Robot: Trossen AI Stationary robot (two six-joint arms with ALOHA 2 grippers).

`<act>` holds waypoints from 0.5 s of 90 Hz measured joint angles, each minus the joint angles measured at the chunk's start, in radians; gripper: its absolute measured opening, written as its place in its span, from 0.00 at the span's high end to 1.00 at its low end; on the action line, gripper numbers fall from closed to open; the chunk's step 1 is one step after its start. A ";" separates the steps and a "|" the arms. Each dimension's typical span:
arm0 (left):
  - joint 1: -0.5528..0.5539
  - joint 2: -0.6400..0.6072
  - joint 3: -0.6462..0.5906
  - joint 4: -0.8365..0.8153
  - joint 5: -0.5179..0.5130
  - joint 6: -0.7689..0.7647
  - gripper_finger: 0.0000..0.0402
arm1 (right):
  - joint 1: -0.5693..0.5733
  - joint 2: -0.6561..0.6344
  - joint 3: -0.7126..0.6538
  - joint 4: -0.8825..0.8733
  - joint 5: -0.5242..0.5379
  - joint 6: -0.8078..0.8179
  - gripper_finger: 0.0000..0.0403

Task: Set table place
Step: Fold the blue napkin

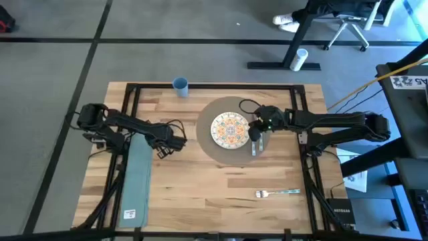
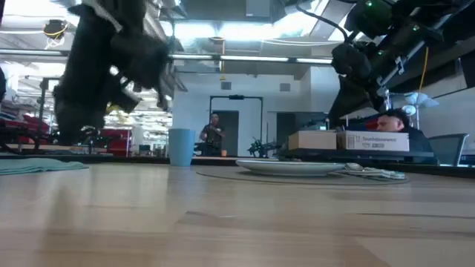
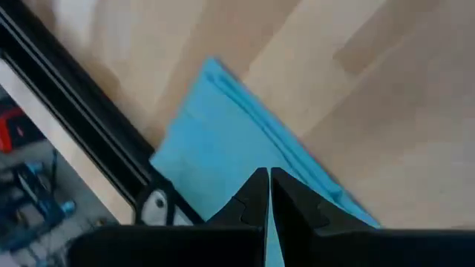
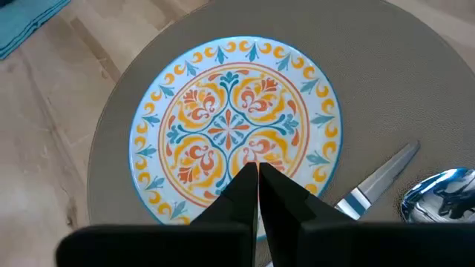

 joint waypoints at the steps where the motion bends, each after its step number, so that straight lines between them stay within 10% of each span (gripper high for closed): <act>1: 0.002 0.000 -0.007 0.002 0.002 -0.004 1.00 | 0.000 0.000 0.000 0.000 0.000 0.000 1.00; 45: 0.067 -0.002 -0.183 0.174 0.083 -0.027 1.00 | 0.000 0.000 0.000 0.001 -0.004 0.000 1.00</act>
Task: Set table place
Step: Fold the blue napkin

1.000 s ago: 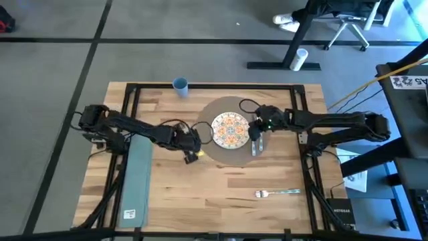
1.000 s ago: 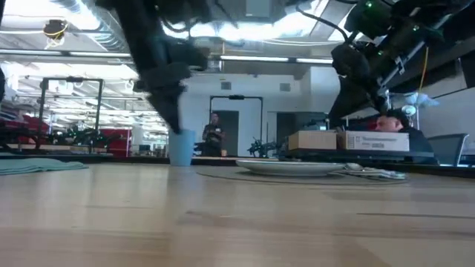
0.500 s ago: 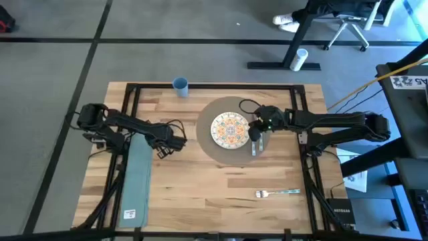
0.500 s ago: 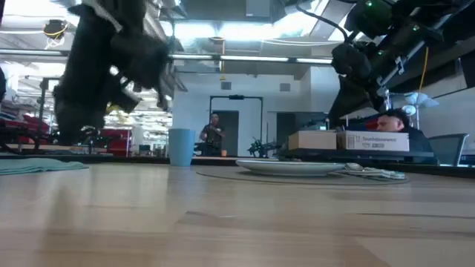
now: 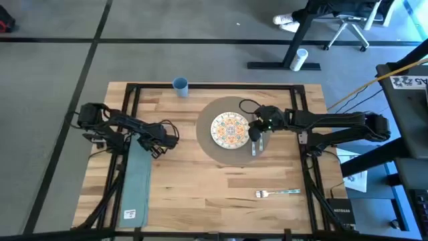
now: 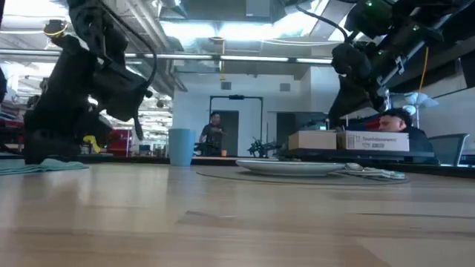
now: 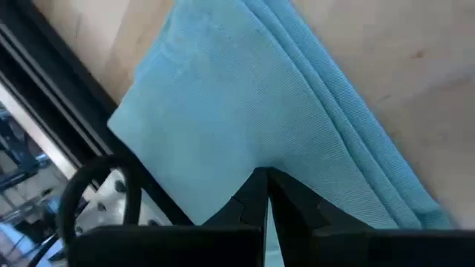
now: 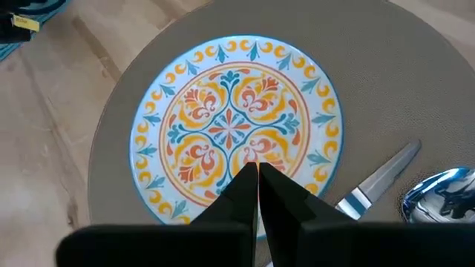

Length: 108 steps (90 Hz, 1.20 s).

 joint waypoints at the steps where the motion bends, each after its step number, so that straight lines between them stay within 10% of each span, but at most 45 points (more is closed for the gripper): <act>1: 0.001 0.000 0.000 0.002 0.001 0.000 1.00 | 0.000 0.000 0.000 0.000 -0.001 0.000 1.00; 40: 0.095 0.002 0.097 0.094 -0.015 0.071 1.00 | 0.000 0.000 0.000 0.002 -0.004 0.000 1.00; 73: 0.259 0.005 0.158 0.482 -0.038 0.317 1.00 | 0.000 0.000 0.000 0.002 -0.004 0.000 1.00; 108: 0.192 -0.068 0.185 0.135 -0.068 0.253 1.00 | 0.000 0.000 0.000 0.000 -0.012 -0.014 1.00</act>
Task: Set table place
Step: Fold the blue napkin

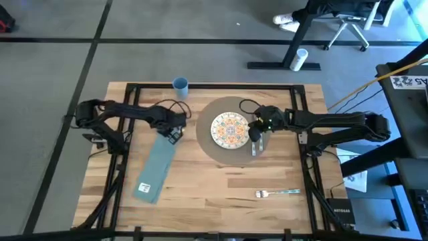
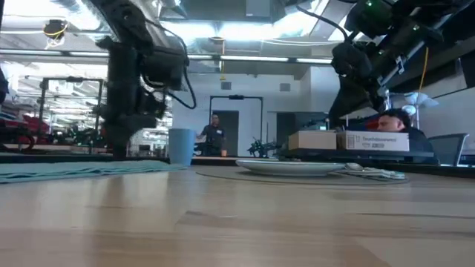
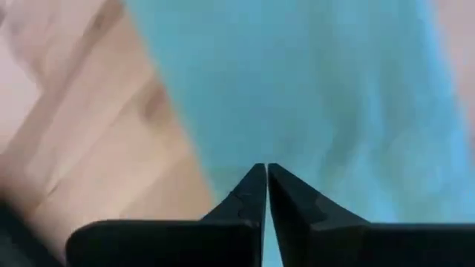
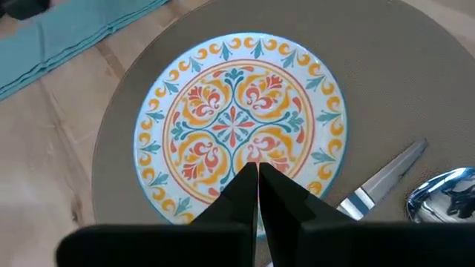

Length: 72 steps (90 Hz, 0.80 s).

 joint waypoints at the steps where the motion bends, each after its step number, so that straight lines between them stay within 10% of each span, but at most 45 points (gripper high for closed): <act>1: -0.007 -0.004 0.000 -0.011 -0.001 -0.004 1.00 | 0.000 0.000 0.000 0.000 0.000 -0.002 1.00; 36: -0.359 -0.128 -0.004 -0.240 0.187 -0.285 1.00 | 0.000 0.000 0.000 -0.002 -0.018 -0.028 1.00; 72: -0.639 -0.116 -0.028 -0.100 0.366 -0.532 1.00 | 0.000 0.000 0.000 -0.001 -0.018 -0.038 1.00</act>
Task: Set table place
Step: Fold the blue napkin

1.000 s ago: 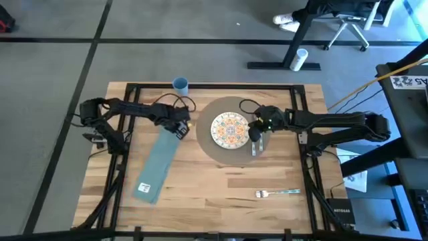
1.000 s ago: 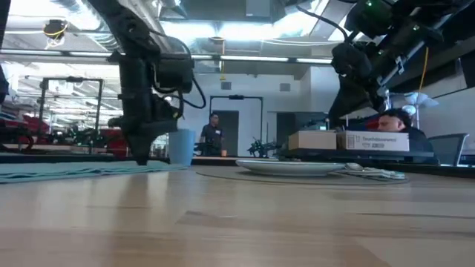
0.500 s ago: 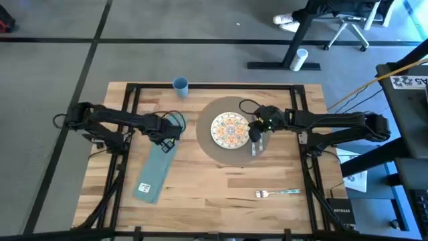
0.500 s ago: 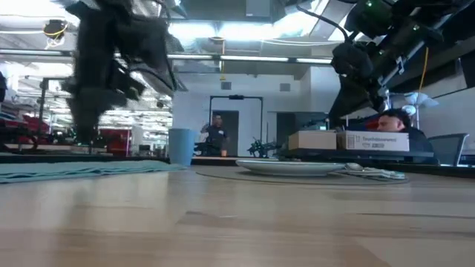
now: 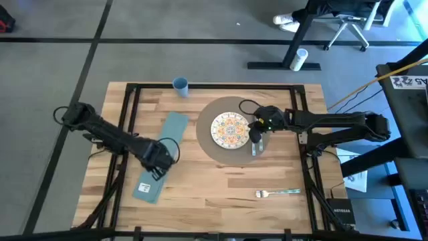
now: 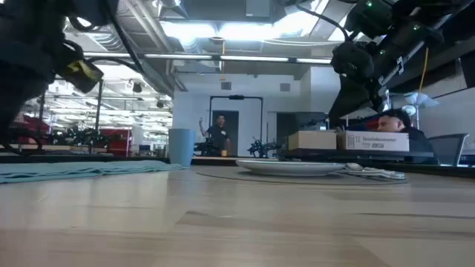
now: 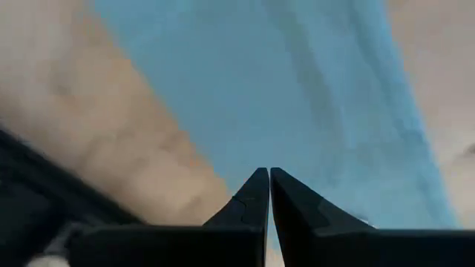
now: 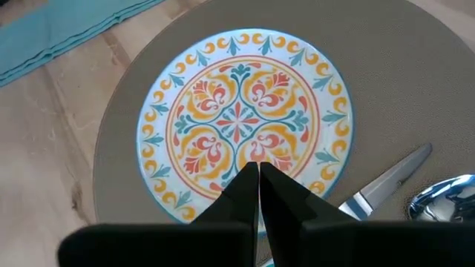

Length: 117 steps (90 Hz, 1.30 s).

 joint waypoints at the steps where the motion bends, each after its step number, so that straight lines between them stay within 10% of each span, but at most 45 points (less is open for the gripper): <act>1: -0.004 0.000 -0.004 0.011 0.006 -0.004 1.00 | 0.000 0.000 0.000 0.000 0.000 0.000 1.00; 56: -0.026 0.033 -0.093 0.240 0.034 -0.054 1.00 | 0.000 0.000 0.000 0.001 -0.015 0.000 1.00; 117: 0.243 0.160 -0.012 0.499 -0.122 0.352 1.00 | 0.000 0.000 0.000 0.000 -0.029 0.000 1.00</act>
